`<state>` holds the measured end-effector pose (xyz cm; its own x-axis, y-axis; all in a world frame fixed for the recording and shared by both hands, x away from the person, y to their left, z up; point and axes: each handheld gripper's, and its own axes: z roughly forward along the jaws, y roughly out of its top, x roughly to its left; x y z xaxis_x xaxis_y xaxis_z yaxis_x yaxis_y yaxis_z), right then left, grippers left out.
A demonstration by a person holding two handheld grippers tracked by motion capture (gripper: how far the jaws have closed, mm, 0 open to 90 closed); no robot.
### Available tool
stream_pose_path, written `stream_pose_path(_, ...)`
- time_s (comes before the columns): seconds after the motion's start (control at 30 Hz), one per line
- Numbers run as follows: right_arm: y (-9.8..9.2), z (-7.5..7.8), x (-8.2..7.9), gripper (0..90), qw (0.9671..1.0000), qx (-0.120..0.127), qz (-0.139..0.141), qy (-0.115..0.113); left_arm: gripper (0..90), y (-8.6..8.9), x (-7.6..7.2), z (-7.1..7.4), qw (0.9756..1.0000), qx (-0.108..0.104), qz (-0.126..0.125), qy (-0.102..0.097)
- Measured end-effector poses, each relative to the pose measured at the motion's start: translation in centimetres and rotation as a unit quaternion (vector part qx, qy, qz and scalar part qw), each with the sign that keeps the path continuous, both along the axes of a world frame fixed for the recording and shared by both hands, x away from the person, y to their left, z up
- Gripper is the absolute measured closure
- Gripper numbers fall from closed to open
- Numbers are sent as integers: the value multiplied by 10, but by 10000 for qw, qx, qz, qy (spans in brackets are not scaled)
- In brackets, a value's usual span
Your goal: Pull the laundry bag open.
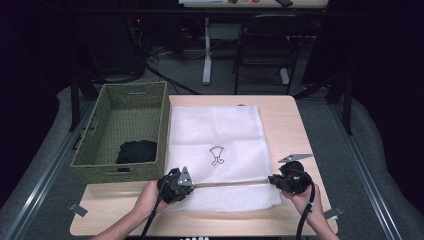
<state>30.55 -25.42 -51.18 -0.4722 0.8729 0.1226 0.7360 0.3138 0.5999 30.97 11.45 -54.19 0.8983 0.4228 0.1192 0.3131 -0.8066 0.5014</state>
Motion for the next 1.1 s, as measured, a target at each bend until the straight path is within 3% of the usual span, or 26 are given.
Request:
stream_pose_path(0.27, 4, -2, 2, 837, 10000, -94, 22, 21, 823, 23, -4, 3, 9998, 57, 196, 80)
stream_pose_path(0.5, 6, -3, 2, 837, 9999, -108, 57, 21, 823, 30, -7, 5, 9996, -19, 280, 61)
stream_pose_path(0.7, 7, -3, 1, 837, 9999, -128, 88, -19, 823, 32, -8, 4, 9997, 62, 237, 44)
stream_pose_path(0.9, 6, -2, 1, 837, 10000, 8, 82, -36, 823, 34, -6, 0, 9998, 112, 156, 71)
stream_pose_path(0.93, 4, -1, 2, 838, 10000, 77, 45, -28, 824, 35, -6, -2, 9995, 266, 191, -24)
stream_pose_path(0.97, 4, -1, 2, 838, 10000, 77, 45, -28, 823, 35, -6, -2, 9995, 266, 191, -24)
stream_pose_path(1.03, -1, 0, 2, 838, 10000, -28, -21, -79, 823, 41, -3, -4, 9992, 243, 307, 72)
stream_pose_path(1.07, -4, -1, 2, 838, 9998, 198, -75, 11, 823, 44, -2, -4, 9991, 267, 331, 60)
stream_pose_path(1.1, -6, 0, 2, 837, 9998, 141, -109, -29, 823, 47, -2, -4, 9990, 259, 324, 138)
